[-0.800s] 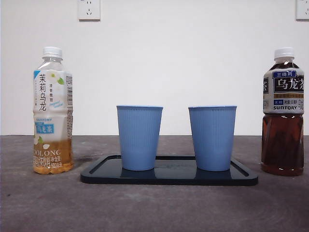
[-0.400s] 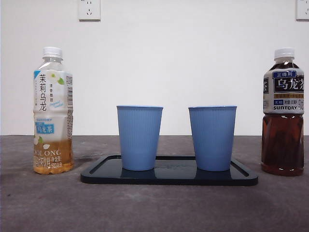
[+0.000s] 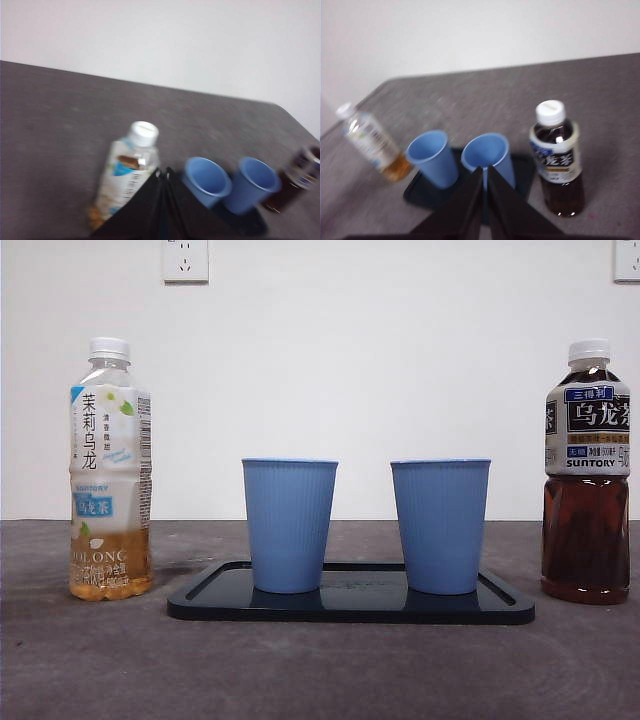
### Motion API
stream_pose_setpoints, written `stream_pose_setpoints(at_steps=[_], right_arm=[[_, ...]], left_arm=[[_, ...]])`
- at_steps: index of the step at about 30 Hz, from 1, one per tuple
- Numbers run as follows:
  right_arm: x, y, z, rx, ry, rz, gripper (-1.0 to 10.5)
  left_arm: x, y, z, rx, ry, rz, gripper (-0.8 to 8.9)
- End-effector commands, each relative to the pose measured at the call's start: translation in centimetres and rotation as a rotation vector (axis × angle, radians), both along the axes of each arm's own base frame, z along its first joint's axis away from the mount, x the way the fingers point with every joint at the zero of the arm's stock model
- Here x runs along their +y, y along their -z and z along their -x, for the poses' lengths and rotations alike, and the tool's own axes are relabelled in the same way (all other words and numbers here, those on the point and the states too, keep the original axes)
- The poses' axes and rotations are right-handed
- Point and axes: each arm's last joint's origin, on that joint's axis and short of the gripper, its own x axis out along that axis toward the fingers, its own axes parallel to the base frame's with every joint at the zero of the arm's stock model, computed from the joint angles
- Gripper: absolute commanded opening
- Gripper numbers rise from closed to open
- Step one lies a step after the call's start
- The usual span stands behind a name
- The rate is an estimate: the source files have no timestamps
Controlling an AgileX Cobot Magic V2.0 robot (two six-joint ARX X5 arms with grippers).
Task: Pour the drink into the cup
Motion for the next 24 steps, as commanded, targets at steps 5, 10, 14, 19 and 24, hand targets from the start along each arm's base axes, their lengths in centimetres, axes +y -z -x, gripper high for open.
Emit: stream_pose_setpoints(at_steps=[5, 10, 14, 19, 24], right_arm=[[0.7, -2.1, 0.0, -0.038, -0.217, 0.038, 0.1], [1.1, -2.1, 0.1, -0.042, -0.301, 0.038, 0.1], [1.1, -2.2, 0.2, -0.047, -0.306, 0.038, 0.1], [1.1, -2.2, 0.2, -0.048, -0.302, 0.039, 0.1], [1.1, -2.1, 0.1, -0.047, -0.283, 0.045, 0.1]], left_arm=[[-0.6, -1.7, -0.4, 0.017, 0.162, -0.011, 0.09], [-1.0, -1.4, -0.5, 0.031, 0.231, -0.047, 0.1], [-1.3, -1.4, -0.4, 0.031, 0.262, -0.047, 0.09], [-1.4, -1.6, -0.3, 0.008, 0.28, -0.052, 0.24], [-1.5, -1.9, -0.4, -0.019, 0.279, -0.048, 1.81]])
